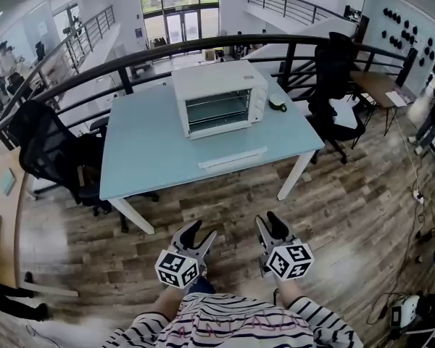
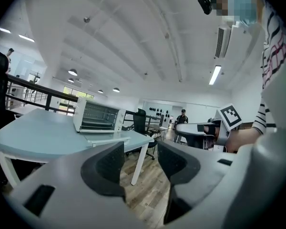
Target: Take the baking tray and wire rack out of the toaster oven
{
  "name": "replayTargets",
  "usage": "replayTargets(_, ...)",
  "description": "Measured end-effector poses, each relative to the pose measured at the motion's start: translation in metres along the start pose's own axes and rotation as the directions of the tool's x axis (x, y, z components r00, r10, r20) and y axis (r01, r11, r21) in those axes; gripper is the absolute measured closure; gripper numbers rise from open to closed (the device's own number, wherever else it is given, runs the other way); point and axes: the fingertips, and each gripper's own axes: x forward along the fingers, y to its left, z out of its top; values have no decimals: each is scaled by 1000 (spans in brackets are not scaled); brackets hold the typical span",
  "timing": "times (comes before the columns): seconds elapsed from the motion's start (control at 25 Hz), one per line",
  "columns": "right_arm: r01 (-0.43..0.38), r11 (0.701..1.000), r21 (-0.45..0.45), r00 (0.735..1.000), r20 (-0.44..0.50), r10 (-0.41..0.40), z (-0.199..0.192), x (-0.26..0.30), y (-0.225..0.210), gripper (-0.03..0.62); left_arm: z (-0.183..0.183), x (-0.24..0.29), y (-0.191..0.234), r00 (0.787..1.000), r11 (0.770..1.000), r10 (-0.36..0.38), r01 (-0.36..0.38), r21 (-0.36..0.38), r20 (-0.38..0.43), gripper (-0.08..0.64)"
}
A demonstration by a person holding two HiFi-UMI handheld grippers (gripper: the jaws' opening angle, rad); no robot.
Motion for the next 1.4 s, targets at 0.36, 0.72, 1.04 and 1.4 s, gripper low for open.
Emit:
replayTargets(0.36,114,989,96,993,18,-116,16,116,1,416,40,37,114,995,996,-91,91,-4,-30,362)
replayTargets(0.72,202,971,130,978,24,-206,20,187,-5,416,51,71,193,990,991,-130,128,-38,-58,362)
replayTargets(1.04,220,963,156,975,-10,-221,14,232,-29,417,50,99,225,990,991,-123,119,-62,-62,362)
replayTargets(1.4,195,966,168,981,-52,-188,26,298,-88,417,53,157,264,998,996,-9,4,-88,-60,362)
